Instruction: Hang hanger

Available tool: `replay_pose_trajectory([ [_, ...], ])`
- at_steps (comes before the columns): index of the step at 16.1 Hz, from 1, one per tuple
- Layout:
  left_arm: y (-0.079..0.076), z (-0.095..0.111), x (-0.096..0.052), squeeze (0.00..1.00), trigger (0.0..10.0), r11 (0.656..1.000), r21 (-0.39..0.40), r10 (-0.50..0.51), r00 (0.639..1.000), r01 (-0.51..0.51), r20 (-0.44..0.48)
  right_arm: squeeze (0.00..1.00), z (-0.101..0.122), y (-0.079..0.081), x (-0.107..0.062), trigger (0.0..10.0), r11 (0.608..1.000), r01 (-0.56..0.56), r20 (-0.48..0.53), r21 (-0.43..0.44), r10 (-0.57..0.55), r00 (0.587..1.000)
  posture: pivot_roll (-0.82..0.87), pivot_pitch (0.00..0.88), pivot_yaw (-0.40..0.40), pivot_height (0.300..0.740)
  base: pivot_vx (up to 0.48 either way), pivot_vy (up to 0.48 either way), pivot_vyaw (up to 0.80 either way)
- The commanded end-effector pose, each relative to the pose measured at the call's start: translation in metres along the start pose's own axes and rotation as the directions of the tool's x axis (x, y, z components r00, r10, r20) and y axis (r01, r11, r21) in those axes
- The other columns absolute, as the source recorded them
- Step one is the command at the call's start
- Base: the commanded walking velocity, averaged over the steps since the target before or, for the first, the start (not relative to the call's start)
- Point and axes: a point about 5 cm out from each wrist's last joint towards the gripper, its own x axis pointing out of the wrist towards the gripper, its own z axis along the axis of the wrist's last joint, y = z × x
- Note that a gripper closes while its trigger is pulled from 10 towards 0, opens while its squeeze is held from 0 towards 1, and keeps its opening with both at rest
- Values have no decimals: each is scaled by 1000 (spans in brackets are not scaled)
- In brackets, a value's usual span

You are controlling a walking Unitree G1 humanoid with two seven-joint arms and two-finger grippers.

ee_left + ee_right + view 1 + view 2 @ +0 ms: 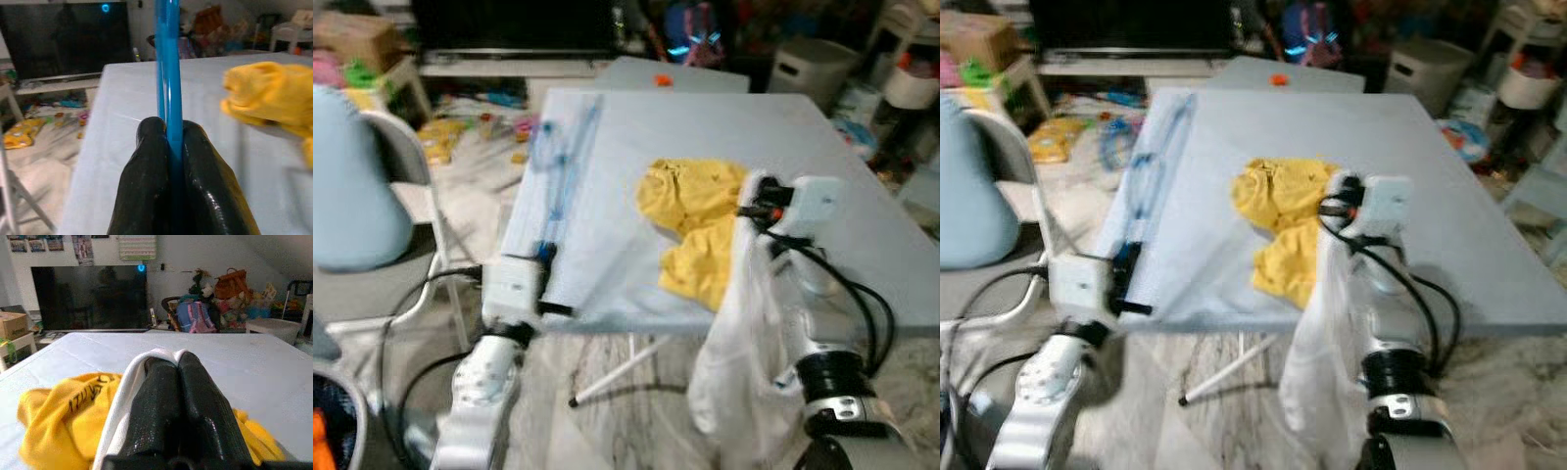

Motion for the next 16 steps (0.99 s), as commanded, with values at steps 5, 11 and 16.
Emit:
replay_pose_trajectory([
  [5,-12,-1,2,0,10000,999,15,-38,999,38,-6,0,13,-3,5,0,1000,-8,41,-2,8,999,93,41,-33,740,0,0,0],
  [11,-12,-1,3,0,10000,999,25,-27,1000,28,-14,0,12,-3,6,0,1000,-4,28,1,4,1000,93,39,-32,740,0,0,0],
  [16,-9,-4,4,0,10000,999,52,-4,999,6,-34,0,12,-2,6,1255,1000,-8,24,16,8,1000,93,37,-31,740,0,0,0],
])
